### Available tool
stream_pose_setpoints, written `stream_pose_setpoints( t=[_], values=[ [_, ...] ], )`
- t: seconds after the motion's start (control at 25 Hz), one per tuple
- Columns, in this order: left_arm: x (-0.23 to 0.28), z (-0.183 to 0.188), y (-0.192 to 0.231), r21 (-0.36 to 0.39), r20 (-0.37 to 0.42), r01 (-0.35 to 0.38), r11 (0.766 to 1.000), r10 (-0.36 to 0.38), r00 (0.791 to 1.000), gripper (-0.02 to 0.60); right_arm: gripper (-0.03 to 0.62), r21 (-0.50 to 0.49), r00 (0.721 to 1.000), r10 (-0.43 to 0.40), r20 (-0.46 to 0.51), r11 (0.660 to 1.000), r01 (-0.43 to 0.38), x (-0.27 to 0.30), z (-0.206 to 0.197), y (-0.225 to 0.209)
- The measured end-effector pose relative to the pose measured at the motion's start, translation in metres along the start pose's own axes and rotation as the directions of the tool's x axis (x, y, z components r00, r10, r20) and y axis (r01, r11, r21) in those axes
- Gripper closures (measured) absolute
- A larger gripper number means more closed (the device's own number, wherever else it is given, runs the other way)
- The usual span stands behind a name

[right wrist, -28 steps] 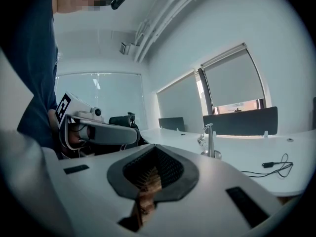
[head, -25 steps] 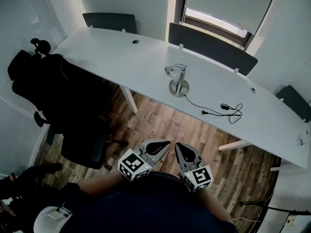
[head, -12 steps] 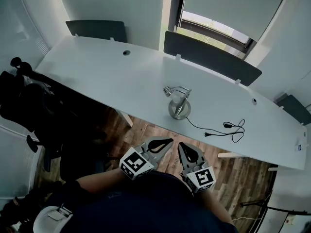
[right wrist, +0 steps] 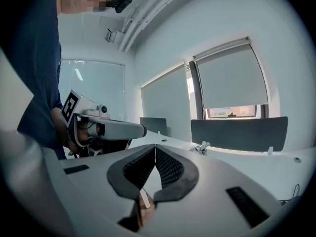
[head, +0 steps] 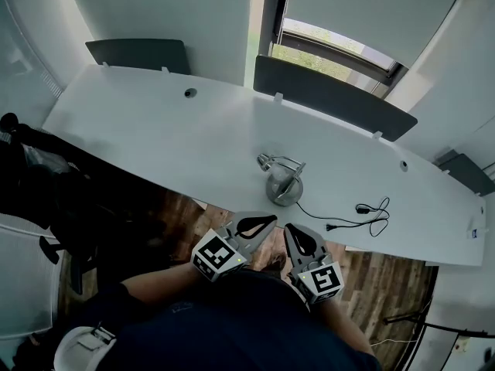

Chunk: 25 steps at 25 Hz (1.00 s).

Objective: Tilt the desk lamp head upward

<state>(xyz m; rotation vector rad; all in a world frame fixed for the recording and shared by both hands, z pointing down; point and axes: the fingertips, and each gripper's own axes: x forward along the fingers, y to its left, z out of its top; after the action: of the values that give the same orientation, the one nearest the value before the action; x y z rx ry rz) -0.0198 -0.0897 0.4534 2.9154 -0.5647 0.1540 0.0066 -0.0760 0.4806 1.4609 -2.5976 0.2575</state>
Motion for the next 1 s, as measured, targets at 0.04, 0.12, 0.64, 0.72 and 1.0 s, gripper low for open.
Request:
stream_pose_setpoints(
  t=[0.04,0.12,0.64,0.72,1.0],
  values=[
    [0.004,-0.001,0.003,-0.003,-0.005,-0.006,1.0,0.006,1.0,0.575,0.583,-0.002,1.0,0.006,-0.007,1.0,-0.006,0.002,0.0,-0.005],
    [0.01,-0.003,0.009,-0.009,-0.015,-0.027,1.0,0.027,1.0,0.575,0.583,-0.007,1.0,0.021,-0.015,1.0,-0.022,0.006,-0.002,-0.013],
    [0.054,-0.004,0.051,0.025,-0.05,-0.202,0.979,0.203,0.978,0.575,0.583,-0.016,0.993,0.106,-0.046,0.994,-0.106,0.023,-0.007,-0.075],
    [0.061,-0.009,0.061,0.038,-0.062,-0.224,0.974,0.226,0.972,0.575,0.583,-0.02,0.993,0.103,-0.059,0.994,-0.105,0.026,-0.013,-0.087],
    [0.086,-0.025,0.095,0.095,-0.106,-0.291,0.952,0.3,0.948,0.575,0.582,-0.022,0.993,0.071,-0.093,0.997,-0.073,0.041,-0.032,-0.127]
  ],
)
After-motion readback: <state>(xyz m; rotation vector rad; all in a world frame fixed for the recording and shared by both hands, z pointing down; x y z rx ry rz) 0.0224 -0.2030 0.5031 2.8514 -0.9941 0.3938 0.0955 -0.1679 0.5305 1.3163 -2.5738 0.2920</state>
